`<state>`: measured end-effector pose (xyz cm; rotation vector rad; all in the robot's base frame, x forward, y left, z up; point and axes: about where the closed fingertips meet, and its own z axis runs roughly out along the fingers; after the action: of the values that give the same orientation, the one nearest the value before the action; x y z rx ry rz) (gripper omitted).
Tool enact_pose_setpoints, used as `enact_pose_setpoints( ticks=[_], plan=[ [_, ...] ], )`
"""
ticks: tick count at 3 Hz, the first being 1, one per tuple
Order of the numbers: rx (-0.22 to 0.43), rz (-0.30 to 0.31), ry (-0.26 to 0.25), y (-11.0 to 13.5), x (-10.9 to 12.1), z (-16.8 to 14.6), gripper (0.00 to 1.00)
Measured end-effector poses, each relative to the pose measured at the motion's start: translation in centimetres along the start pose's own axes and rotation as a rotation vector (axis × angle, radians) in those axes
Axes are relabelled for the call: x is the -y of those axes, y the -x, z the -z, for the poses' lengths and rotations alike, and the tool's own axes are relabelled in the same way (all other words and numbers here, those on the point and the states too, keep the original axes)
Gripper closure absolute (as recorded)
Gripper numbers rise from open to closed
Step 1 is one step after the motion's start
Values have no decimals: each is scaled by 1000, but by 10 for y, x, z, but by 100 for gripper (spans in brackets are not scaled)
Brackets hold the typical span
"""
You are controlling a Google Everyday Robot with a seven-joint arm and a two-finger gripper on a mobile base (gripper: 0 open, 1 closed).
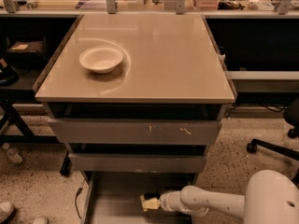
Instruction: Place sponge into bottom drawer
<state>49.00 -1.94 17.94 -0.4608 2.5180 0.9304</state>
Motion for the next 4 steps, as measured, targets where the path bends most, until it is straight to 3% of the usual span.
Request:
enact_pose_setpoints(
  ticks=[2,3,4],
  plan=[
    [0,0,0,0,0,0,13],
    [0,0,0,0,0,0,0],
    [3,-4,-4,-3,-6,6,0]
  ],
)
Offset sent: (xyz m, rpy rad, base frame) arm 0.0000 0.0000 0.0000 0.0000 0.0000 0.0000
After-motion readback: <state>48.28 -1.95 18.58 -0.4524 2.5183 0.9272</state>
